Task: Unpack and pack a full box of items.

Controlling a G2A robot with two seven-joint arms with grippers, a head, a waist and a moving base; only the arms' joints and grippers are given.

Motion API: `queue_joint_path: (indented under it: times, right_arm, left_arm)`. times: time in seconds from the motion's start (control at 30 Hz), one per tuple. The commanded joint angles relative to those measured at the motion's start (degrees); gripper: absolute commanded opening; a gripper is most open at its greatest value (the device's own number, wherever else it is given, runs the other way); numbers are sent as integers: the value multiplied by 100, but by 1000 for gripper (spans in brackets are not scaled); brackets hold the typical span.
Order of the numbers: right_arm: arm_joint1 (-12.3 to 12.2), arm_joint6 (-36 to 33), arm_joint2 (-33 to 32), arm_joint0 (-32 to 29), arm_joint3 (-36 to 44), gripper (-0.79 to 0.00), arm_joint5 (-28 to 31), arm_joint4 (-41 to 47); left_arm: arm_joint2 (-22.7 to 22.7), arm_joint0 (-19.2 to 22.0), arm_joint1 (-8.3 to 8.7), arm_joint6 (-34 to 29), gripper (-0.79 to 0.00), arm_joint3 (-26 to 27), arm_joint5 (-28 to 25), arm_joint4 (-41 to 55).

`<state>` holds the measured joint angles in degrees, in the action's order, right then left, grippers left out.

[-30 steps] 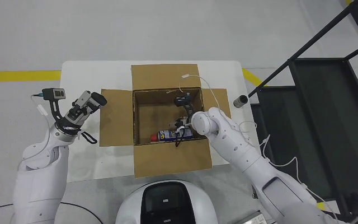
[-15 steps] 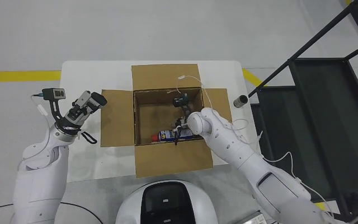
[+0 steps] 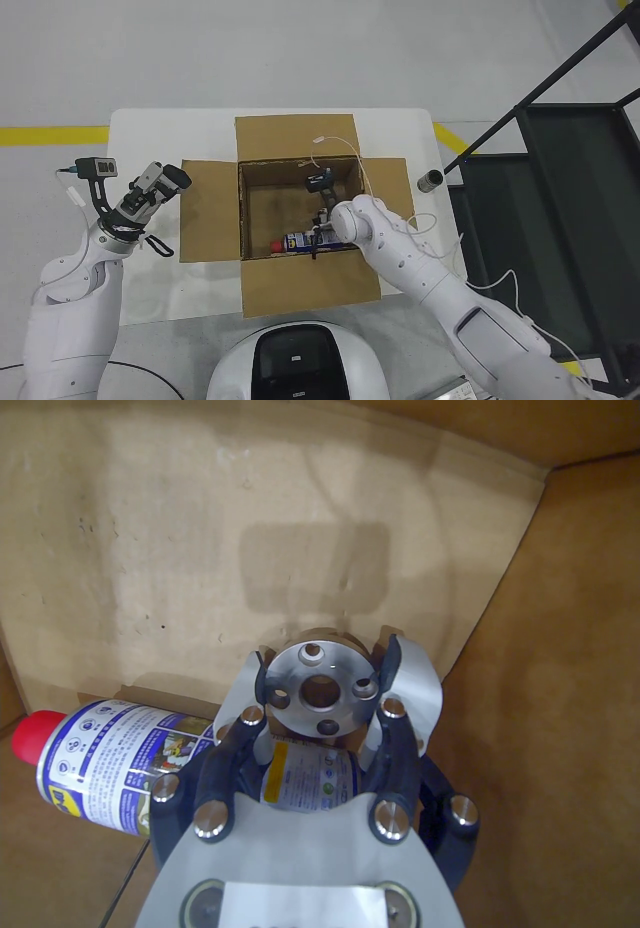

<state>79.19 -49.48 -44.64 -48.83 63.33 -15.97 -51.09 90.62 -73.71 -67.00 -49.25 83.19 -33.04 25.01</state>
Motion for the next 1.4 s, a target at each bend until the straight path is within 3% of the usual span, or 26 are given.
queue_joint_path:
  times: [0.0,0.33,0.73,0.9,1.37]
  right_arm:
    - [-2,-1,22,-42,95,-785,38,-106]
    - [-175,-98,-297,-585,1228,-785,179,-580]
    - [-519,-50,-1324,-1769,3222,-785,868,-673]
    - [-578,-6,-1589,-1980,3475,-785,1147,-539]
    - [-578,-6,-1589,-1980,3475,-785,1147,-539]
  left_arm:
    - [0,0,0,0,0,0,0,0]
    - [0,0,0,0,0,0,0,0]
    - [0,0,0,0,0,0,0,0]
    - [0,0,0,0,0,0,0,0]
    - [0,0,0,0,0,0,0,0]
